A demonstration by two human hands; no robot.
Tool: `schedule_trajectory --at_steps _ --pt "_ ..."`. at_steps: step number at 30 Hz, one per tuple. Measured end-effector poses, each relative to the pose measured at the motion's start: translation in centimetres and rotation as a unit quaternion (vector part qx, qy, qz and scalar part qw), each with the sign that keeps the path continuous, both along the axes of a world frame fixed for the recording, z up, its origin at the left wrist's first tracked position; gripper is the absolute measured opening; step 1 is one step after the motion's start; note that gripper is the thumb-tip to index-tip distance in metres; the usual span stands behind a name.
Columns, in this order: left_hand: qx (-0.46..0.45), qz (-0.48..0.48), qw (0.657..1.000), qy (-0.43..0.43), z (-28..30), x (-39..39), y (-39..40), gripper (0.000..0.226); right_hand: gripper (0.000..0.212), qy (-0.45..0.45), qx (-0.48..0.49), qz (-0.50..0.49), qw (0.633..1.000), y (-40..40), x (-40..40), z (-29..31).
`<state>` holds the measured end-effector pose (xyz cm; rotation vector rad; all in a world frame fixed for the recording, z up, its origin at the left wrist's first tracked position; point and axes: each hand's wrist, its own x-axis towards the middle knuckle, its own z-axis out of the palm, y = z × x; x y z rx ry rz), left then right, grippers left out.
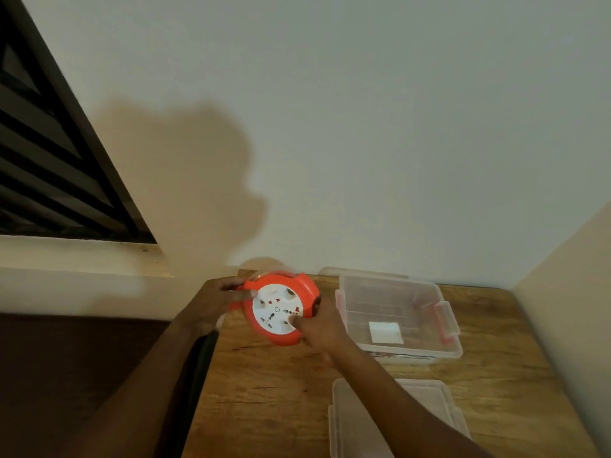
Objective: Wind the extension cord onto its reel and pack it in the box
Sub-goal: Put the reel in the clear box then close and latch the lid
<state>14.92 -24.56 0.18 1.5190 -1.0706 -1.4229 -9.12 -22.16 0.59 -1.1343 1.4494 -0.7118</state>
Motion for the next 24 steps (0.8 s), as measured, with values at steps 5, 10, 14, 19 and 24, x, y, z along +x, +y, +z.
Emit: schedule_trajectory --at_steps 5,10,14,19,24 --pt "-0.046 0.030 0.996 0.066 3.8 -3.8 -0.8 0.040 0.055 -0.079 -0.021 -0.003 0.997 0.0 -3.1 3.3" --pt "-0.092 0.009 0.995 0.032 6.0 -11.1 -1.5 0.035 0.055 -0.103 -0.047 -0.040 0.993 -0.6 -10.1 4.0" --pt "-0.082 -0.030 0.996 0.008 4.8 -18.3 -1.7 0.037 0.065 -0.061 -0.063 -0.053 0.995 -1.4 -16.7 3.8" --pt "-0.038 0.007 0.998 0.043 1.4 -25.5 -1.5 0.042 0.070 0.023 -0.068 -0.048 0.996 -2.2 -22.3 2.6" --pt "0.003 0.026 0.998 0.057 -1.1 -27.8 -0.5 0.028 0.071 0.319 -0.086 0.039 0.943 -3.0 -24.1 2.0"
